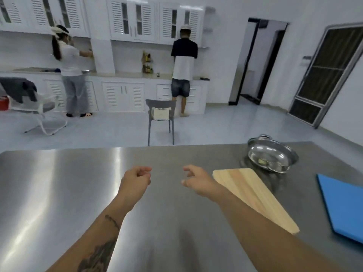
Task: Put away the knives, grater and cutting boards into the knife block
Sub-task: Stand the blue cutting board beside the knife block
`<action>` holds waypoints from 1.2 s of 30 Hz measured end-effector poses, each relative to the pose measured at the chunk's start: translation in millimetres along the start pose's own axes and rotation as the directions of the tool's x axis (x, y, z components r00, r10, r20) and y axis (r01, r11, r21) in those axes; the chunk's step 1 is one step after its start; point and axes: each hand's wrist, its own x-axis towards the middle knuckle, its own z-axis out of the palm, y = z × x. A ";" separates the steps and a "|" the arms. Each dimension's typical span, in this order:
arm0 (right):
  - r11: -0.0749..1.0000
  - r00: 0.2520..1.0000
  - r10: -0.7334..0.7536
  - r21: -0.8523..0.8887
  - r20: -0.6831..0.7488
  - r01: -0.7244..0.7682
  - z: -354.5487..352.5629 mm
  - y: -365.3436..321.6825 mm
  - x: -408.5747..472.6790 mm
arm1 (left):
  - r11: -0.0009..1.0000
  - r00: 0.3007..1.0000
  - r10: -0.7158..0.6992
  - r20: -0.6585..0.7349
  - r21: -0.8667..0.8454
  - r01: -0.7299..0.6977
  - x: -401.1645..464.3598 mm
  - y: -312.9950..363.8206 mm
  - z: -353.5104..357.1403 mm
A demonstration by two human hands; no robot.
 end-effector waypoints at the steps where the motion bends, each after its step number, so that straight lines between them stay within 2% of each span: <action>1: 1.000 1.000 0.013 0.008 -0.022 -0.013 -12.9 8.6 -7.8 | 1.000 1.000 0.003 0.026 0.000 -0.003 -2.0 3.1 16.7; 7: 0.993 0.981 0.092 0.085 -0.168 -0.078 -71.0 52.1 -41.9 | 0.998 0.984 0.036 0.177 0.044 -0.045 -15.3 28.0 89.6; 17: 0.961 0.909 0.266 0.165 -0.320 -0.223 -106.8 97.7 -75.7 | 0.989 0.922 0.081 0.378 0.085 -0.122 -14.7 40.3 133.8; 26: 0.904 0.839 0.417 0.255 -0.348 -0.344 -114.0 143.0 -109.6 | 0.989 0.848 0.027 0.530 0.111 -0.101 -40.3 22.7 177.6; 32: 0.892 0.797 0.444 0.284 -0.410 -0.351 -157.1 178.6 -120.1 | 0.983 0.798 0.032 0.602 0.127 -0.136 -51.2 37.2 230.0; 36: 0.878 0.763 0.474 0.295 -0.440 -0.376 -199.6 223.7 -136.5 | 0.975 0.782 0.036 0.623 0.151 -0.165 -56.3 47.3 290.3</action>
